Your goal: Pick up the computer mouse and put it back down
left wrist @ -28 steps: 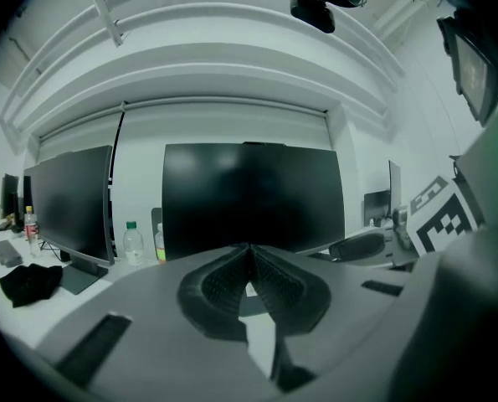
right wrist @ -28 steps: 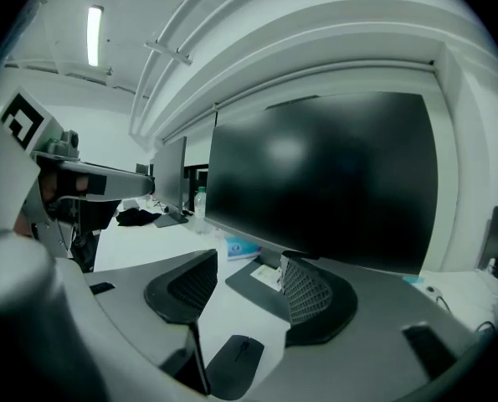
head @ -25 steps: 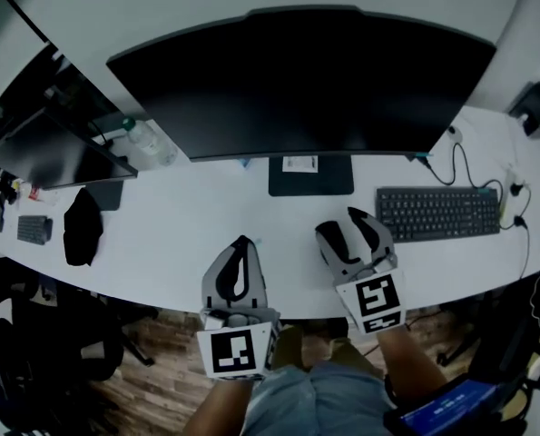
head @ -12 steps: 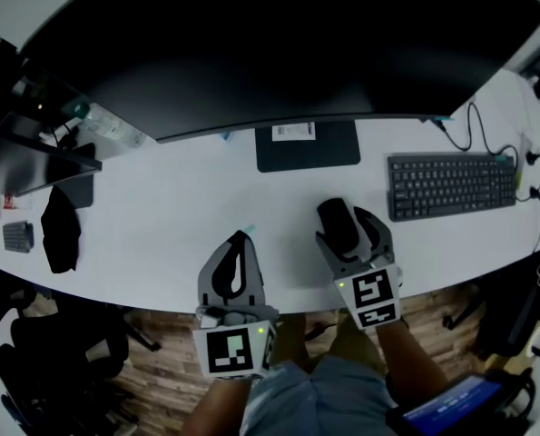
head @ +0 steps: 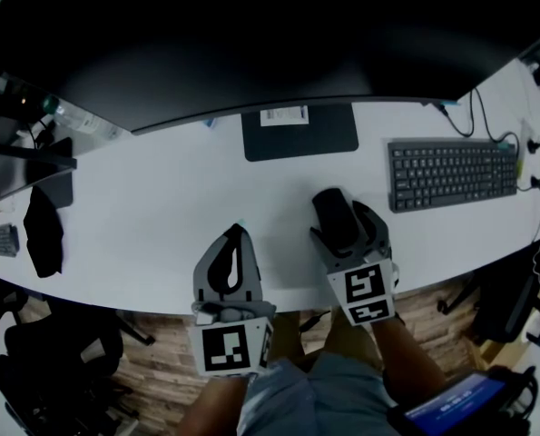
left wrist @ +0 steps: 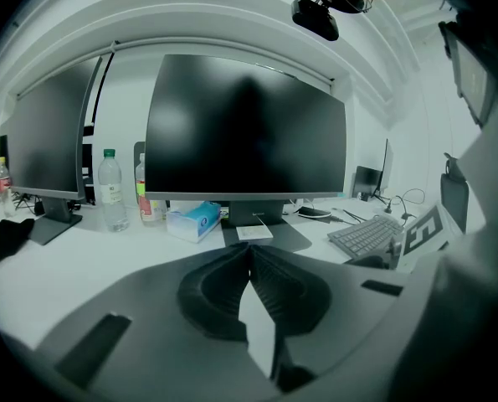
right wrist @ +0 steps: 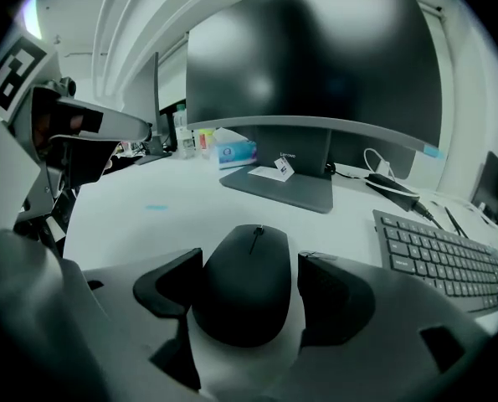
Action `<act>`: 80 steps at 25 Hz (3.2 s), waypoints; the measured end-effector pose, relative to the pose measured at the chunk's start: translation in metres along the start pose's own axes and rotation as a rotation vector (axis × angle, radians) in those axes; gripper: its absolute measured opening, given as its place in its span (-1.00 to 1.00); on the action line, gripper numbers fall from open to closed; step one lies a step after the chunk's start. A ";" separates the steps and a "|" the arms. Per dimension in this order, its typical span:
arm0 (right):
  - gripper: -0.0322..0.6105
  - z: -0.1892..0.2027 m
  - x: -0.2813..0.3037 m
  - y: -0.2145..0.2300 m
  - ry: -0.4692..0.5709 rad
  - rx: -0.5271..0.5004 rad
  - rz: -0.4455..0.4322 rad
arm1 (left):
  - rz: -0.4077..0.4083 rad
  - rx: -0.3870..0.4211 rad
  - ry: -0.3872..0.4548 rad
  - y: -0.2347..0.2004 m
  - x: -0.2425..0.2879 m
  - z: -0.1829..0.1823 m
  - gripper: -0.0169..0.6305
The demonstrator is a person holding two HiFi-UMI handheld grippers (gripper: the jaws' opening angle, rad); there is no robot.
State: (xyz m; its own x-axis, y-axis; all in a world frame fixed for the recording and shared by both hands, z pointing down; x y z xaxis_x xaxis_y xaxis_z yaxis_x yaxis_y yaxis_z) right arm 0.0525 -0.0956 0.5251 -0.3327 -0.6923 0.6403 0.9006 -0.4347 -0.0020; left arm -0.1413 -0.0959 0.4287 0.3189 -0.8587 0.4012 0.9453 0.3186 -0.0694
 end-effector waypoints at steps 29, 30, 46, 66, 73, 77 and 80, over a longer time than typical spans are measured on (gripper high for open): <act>0.04 -0.005 -0.013 -0.001 0.011 0.000 -0.055 | -0.072 0.024 0.094 0.005 -0.034 -0.027 -0.92; 0.04 -0.008 -0.015 -0.001 0.023 -0.004 -0.057 | -0.075 0.014 0.098 0.007 -0.036 -0.029 -0.92; 0.04 -0.107 -0.094 -0.003 0.304 -0.109 -0.123 | -0.181 0.038 0.277 0.023 -0.087 -0.076 -0.92; 0.04 -0.219 -0.171 -0.020 0.623 -0.276 -0.165 | -0.288 0.086 0.470 0.006 -0.121 -0.134 -0.92; 0.04 -0.222 -0.162 -0.023 0.609 -0.287 -0.181 | -0.296 0.086 0.471 0.002 -0.117 -0.131 -0.92; 0.04 -0.221 -0.155 -0.026 0.591 -0.288 -0.194 | -0.295 0.074 0.439 0.000 -0.114 -0.128 -0.92; 0.04 -0.219 -0.147 -0.030 0.573 -0.288 -0.204 | -0.299 0.067 0.423 -0.005 -0.112 -0.123 -0.92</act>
State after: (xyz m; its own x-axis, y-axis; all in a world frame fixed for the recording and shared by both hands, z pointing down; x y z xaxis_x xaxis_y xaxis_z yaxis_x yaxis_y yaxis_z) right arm 0.0136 -0.1067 0.2628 -0.6560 -0.7416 0.1405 0.7197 -0.6706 -0.1797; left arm -0.1729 -0.0505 0.2714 0.0481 -0.9988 -0.0107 0.9973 0.0474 0.0561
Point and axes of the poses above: the fingertips, and each gripper's own axes: x forward along the fingers, y to its right, z out of its underside, the point moved 8 cm from there along -x, backward along the fingers, and after that the axes turned 1 degree about -z, right-handed, at the moved point
